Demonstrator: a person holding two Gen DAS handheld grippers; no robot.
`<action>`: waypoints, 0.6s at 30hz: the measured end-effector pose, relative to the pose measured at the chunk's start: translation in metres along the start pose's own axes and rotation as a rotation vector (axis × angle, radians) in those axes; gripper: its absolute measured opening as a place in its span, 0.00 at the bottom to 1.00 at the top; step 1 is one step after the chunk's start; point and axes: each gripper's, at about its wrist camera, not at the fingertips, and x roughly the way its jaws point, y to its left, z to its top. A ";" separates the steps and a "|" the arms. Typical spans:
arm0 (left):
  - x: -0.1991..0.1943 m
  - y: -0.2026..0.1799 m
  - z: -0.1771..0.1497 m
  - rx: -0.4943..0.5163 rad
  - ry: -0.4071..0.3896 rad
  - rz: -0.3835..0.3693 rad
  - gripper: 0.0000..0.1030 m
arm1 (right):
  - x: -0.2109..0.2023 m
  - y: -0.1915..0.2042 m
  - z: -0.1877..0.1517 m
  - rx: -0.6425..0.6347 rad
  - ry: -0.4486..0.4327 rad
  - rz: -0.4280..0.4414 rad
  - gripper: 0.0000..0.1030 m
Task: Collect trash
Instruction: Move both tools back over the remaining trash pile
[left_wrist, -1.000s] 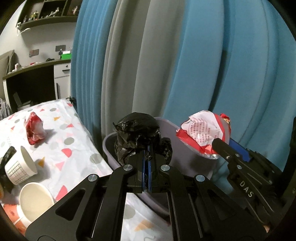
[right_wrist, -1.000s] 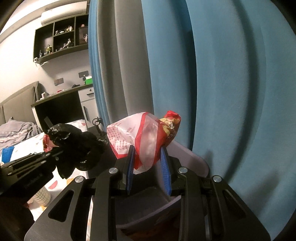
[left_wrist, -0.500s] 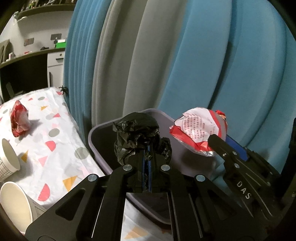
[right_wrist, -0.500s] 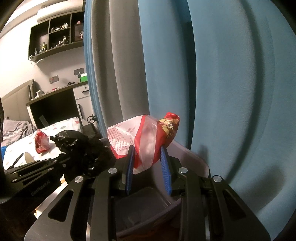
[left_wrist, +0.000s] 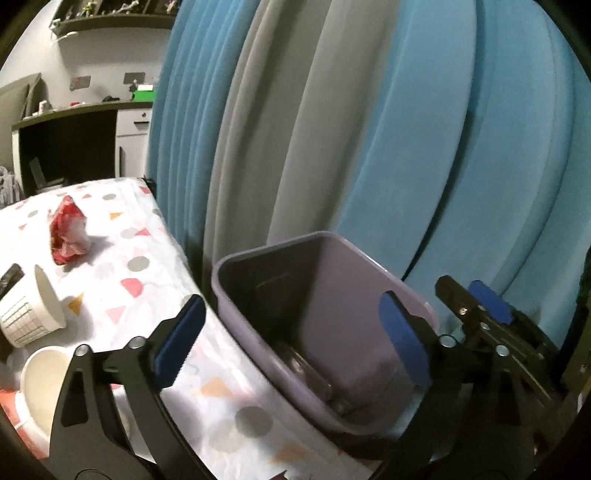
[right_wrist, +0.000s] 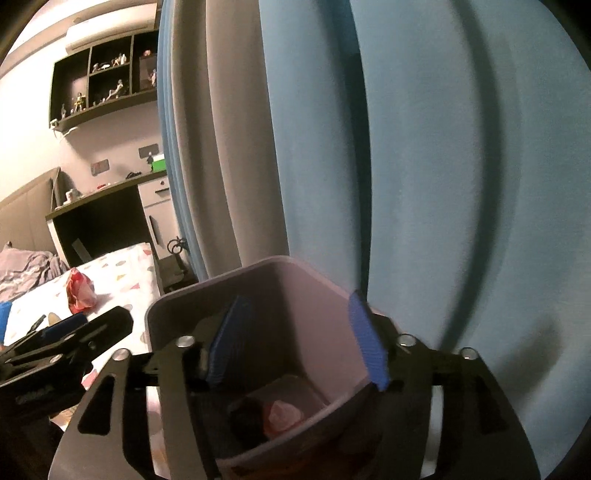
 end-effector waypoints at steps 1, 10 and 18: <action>-0.005 0.001 -0.001 0.004 -0.007 0.010 0.94 | -0.005 0.000 -0.001 -0.002 -0.009 -0.007 0.65; -0.055 0.005 -0.020 0.027 -0.070 0.101 0.94 | -0.035 0.005 -0.007 0.000 -0.037 -0.016 0.83; -0.107 0.027 -0.037 0.008 -0.118 0.200 0.94 | -0.058 0.023 -0.015 0.010 -0.010 0.066 0.84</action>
